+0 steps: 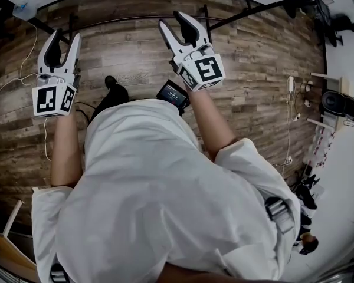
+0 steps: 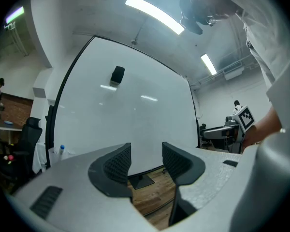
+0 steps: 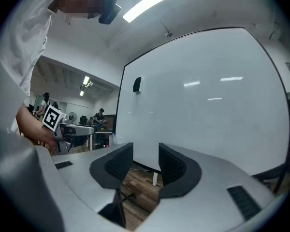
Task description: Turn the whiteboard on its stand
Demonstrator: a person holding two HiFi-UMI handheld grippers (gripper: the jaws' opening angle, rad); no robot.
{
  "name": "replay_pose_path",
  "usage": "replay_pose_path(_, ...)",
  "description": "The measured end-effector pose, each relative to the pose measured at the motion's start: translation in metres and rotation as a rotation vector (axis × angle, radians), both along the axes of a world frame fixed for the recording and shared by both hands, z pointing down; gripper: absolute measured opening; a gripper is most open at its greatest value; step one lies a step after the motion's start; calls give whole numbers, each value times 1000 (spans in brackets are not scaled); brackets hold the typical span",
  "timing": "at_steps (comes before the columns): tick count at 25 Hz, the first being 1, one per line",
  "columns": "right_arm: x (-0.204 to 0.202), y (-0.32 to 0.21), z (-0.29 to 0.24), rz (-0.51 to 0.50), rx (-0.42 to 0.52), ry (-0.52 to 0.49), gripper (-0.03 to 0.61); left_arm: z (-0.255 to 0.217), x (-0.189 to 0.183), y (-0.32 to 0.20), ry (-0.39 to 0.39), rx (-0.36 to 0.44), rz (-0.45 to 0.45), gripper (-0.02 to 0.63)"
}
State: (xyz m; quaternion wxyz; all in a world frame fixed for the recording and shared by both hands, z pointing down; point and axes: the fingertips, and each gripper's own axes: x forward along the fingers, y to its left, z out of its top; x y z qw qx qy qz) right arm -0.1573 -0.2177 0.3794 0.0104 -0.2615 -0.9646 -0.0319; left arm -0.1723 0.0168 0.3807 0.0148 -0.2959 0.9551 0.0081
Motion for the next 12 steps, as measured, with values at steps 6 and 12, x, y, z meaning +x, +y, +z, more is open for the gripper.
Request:
replay_pose_path(6, 74, -31, 17, 35, -6, 21, 161, 12, 64, -30, 12, -3, 17, 207)
replay_pose_path(12, 125, -40, 14, 61, -16, 13, 160, 8, 111, -34, 16, -12, 25, 206)
